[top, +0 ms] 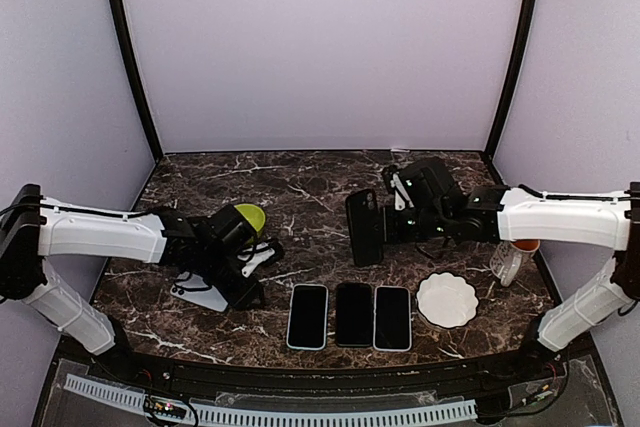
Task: Put the phone into the phone case
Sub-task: Place the phone case at the center of the board.
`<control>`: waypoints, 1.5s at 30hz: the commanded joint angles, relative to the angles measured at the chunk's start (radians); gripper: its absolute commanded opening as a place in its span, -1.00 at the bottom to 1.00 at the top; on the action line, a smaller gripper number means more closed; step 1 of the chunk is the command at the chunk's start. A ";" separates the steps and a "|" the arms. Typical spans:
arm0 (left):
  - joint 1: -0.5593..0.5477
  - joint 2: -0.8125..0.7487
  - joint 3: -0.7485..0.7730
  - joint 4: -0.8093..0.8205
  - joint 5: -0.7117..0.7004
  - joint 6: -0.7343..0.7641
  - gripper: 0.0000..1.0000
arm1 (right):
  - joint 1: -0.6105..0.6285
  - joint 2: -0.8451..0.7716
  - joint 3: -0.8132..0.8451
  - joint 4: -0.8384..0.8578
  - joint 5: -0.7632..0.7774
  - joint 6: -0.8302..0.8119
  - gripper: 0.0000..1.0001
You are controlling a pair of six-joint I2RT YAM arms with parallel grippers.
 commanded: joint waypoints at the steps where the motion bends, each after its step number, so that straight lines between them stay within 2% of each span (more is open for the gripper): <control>1: -0.016 0.059 -0.010 0.107 0.085 -0.025 -0.43 | 0.000 -0.027 -0.003 0.018 0.051 0.035 -1.00; 8: -0.020 0.145 0.002 0.151 0.145 -0.025 -0.49 | 0.002 -0.025 0.010 -0.005 0.063 0.043 -1.00; 11: -0.019 0.115 0.003 0.148 0.146 -0.033 -0.51 | 0.019 0.007 0.047 -0.032 0.070 0.051 -1.00; 14: -0.006 0.049 0.010 0.144 0.080 -0.074 -0.51 | 0.061 0.038 0.079 0.010 0.054 0.085 -1.00; 17: 0.043 -0.047 0.031 0.097 0.025 -0.105 -0.33 | 0.110 0.087 0.111 0.108 0.028 0.159 -1.00; 19: 0.152 -0.098 0.063 0.031 0.010 -0.110 -0.21 | 0.143 0.129 0.114 0.207 0.002 0.241 -1.00; 21: 0.236 -0.144 0.106 -0.046 -0.034 -0.101 -0.01 | 0.178 0.194 0.114 0.319 -0.019 0.331 -1.00; 22: 0.258 -0.172 0.136 -0.070 -0.060 -0.089 0.18 | 0.197 0.231 0.125 0.364 -0.025 0.369 -1.00; 23: 0.288 -0.184 0.149 -0.105 -0.122 -0.081 0.26 | 0.215 0.269 0.141 0.379 -0.029 0.404 -1.00; 24: 0.295 -0.211 0.166 -0.116 -0.168 -0.061 0.44 | 0.233 0.310 0.166 0.384 -0.034 0.431 -1.00; 26: 0.305 -0.255 0.164 -0.099 -0.259 -0.035 0.65 | 0.268 0.384 0.219 0.396 -0.047 0.470 -1.00; 30: 0.312 -0.344 0.110 -0.006 -0.354 -0.053 0.89 | 0.331 0.486 0.294 0.427 -0.036 0.556 -1.00; 32: 0.318 -0.387 0.072 0.055 -0.388 -0.063 0.96 | 0.357 0.521 0.306 0.449 -0.021 0.600 -1.00; 37: 0.341 -0.464 0.029 0.092 -0.429 -0.065 0.97 | 0.422 0.631 0.371 0.463 -0.027 0.697 -1.00; 45: 0.347 -0.520 -0.005 0.115 -0.434 -0.062 0.98 | 0.484 0.664 0.297 0.519 0.040 0.828 -1.00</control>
